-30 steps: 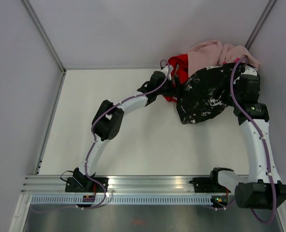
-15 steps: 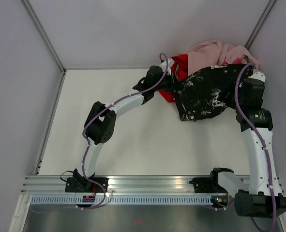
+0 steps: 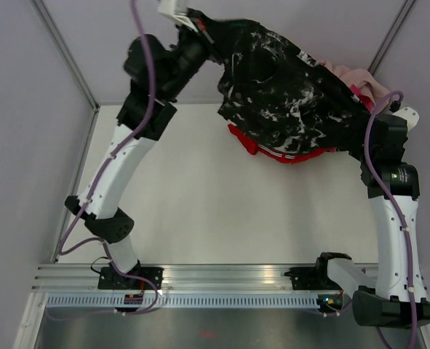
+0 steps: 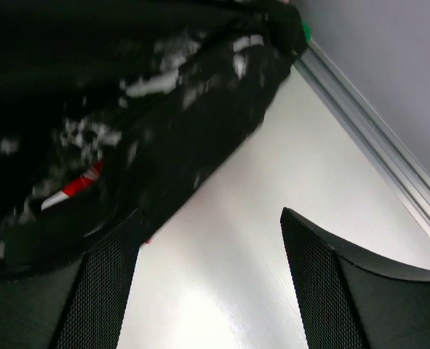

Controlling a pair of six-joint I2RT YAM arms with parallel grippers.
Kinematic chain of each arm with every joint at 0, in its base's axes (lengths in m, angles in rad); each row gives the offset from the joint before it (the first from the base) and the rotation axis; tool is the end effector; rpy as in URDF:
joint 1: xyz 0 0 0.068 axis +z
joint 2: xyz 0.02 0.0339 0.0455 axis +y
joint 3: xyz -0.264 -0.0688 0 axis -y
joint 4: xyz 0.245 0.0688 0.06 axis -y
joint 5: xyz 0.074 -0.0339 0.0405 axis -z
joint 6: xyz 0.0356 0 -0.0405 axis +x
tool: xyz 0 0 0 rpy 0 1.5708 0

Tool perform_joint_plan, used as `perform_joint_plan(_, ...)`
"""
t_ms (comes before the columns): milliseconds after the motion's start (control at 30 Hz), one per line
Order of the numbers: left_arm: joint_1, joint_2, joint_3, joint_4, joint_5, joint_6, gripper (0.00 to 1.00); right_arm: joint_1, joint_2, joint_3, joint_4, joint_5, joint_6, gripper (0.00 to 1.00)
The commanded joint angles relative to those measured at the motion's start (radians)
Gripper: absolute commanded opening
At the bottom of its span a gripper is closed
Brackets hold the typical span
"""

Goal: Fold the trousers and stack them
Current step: Move the trousers to the center of the board

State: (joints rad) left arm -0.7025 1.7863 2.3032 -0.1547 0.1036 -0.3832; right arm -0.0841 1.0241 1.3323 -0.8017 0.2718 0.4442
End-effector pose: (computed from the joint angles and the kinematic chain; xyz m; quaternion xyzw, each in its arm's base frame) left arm 0.2740 -0.2368 0.5834 0.1323 0.5534 -0.4497 0.6885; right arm 0.1919 -0.0258 0.4192 0.2891 0.8028 -0.0234 0.5209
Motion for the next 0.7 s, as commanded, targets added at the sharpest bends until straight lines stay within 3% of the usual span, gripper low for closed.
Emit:
perform_joint_plan(0,0.014,-0.109,0.224,0.050,-0.157,0.082,0.02,0.001,-0.019,0.062,0.008,0.044,0.027,0.84)
perform_joint_plan(133,0.014,-0.237,0.197,0.070,-0.289,0.183,0.02,0.001,-0.015,0.054,0.035,0.006,0.045,0.83)
perform_joint_plan(300,0.014,-0.399,0.079,-0.025,-0.571,0.351,0.02,0.001,0.004,0.018,0.088,-0.086,0.044,0.84)
perform_joint_plan(400,0.014,-0.459,-0.060,-0.179,-0.509,0.382,0.02,0.001,0.030,-0.004,0.111,-0.133,0.039,0.86)
perform_joint_plan(467,0.014,-0.499,-0.143,-0.314,-0.299,0.330,0.06,0.000,0.039,-0.016,0.122,-0.146,0.025,0.87)
perform_joint_plan(500,0.014,-0.505,-0.245,-0.345,-0.224,0.302,0.13,0.001,0.050,-0.015,0.121,-0.137,0.022,0.87)
perform_joint_plan(533,0.014,-0.504,-0.299,-0.364,-0.100,0.244,0.28,0.000,0.053,-0.012,0.115,-0.131,0.021,0.88)
perform_joint_plan(633,0.011,-0.495,-0.555,-0.321,0.075,0.132,0.69,0.000,0.050,-0.007,0.082,-0.115,0.027,0.89)
perform_joint_plan(667,0.006,-0.490,-0.626,-0.281,0.176,0.118,0.74,0.000,0.044,-0.008,0.070,-0.108,0.037,0.89)
